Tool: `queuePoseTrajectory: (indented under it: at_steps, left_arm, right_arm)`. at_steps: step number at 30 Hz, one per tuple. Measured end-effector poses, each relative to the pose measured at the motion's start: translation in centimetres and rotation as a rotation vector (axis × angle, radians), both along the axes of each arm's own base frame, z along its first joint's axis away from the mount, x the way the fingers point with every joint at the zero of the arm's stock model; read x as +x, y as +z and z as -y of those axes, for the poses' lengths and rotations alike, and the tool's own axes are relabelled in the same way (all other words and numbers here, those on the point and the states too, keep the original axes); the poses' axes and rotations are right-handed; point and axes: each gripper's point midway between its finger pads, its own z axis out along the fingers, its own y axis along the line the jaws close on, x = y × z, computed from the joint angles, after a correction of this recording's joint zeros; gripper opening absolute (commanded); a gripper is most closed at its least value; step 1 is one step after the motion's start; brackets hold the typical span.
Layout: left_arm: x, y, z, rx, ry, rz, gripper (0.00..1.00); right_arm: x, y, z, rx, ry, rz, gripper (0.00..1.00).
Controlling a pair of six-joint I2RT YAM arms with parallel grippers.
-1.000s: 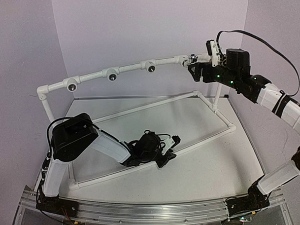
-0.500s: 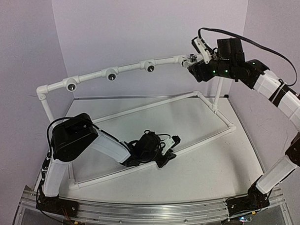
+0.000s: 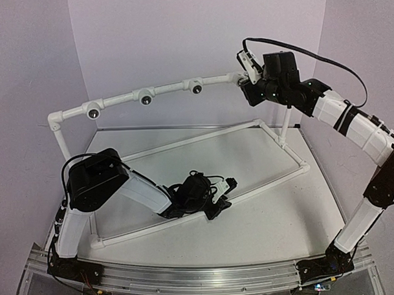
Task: Install the water faucets
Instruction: Screw the water faucet onto the adaptor.
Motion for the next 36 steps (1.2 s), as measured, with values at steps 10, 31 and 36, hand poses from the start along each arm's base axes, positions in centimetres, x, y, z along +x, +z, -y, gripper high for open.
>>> queuePoseTrajectory:
  at_steps: [10,31,36]
  left_arm:
    - [0.0,0.0,0.0,0.000,-0.001,-0.001,0.00]
    - [0.0,-0.1,0.0,0.002,-0.002,-0.002,0.00]
    - [-0.1,-0.1,0.0,0.002,-0.002,-0.002,0.00]
  right_arm:
    - [0.1,-0.2,-0.1,0.224,-0.084,-0.056,0.00]
    - [-0.5,-0.6,-0.4,0.492,0.034,-0.116,0.04]
    - [-0.4,-0.5,-1.0,0.399,-0.018,-0.083,0.65]
